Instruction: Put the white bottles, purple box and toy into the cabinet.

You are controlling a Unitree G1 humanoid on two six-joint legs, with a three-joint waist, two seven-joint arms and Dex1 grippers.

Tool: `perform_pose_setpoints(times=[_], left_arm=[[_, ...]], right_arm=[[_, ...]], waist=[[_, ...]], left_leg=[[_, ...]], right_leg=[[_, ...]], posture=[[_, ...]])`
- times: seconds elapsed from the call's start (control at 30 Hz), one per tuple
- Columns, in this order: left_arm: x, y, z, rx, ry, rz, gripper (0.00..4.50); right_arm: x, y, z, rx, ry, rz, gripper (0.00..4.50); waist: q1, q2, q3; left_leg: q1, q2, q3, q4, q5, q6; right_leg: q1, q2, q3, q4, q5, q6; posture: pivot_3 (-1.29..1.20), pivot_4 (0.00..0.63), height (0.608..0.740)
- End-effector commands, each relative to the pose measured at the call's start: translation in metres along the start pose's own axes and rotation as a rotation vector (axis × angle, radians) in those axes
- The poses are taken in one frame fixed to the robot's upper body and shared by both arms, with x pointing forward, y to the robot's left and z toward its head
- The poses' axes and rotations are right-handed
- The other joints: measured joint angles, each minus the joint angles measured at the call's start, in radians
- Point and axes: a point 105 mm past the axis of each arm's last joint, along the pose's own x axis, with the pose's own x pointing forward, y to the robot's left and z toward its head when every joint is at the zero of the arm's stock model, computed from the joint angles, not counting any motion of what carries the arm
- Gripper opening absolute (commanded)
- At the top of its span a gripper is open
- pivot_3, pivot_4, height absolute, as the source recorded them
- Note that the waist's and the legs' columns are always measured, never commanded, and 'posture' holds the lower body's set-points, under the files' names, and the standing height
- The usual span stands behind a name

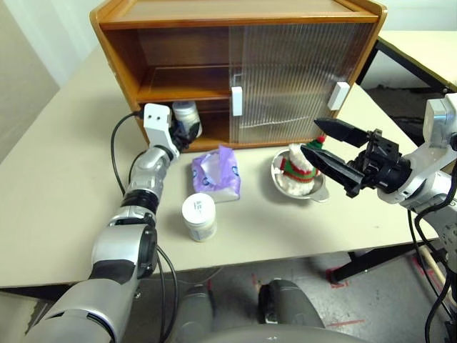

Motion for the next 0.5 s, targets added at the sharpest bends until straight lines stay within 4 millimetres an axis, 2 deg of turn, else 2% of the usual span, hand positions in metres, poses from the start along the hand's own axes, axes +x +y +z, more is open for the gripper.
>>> perform_pose_setpoints(times=[0.03, 0.27, 0.5], left_arm=[[0.008, -0.006, 0.011, 0.024, -0.027, -0.003, 3.06], [0.015, -0.013, 0.011, 0.023, -0.004, 0.021, 3.06], [0.015, -0.005, 0.008, 0.048, 0.025, 0.074, 3.06]], right_arm=[[-0.003, 0.002, 0.004, -0.026, -0.004, -0.013, 4.5], [-0.011, 0.005, 0.007, -0.039, -0.001, -0.052, 4.5], [-0.016, 0.007, 0.009, -0.041, 0.004, -0.078, 4.5]], waist=[[-0.004, 0.0, 0.0], [-0.019, -0.001, 0.0], [-0.055, -0.001, 0.0]], left_leg=[[0.0, 0.0, 0.0, 0.0, 0.0, 0.0], [0.0, 0.0, 0.0, 0.0, 0.0, 0.0], [0.0, 0.0, 0.0, 0.0, 0.0, 0.0]], right_leg=[[0.0, 0.0, 0.0, 0.0, 0.0, 0.0], [0.0, 0.0, 0.0, 0.0, 0.0, 0.0], [0.0, 0.0, 0.0, 0.0, 0.0, 0.0]], posture=[[-0.18, 0.0, 0.74], [-0.22, 0.0, 0.74], [-0.24, 0.0, 0.74]])
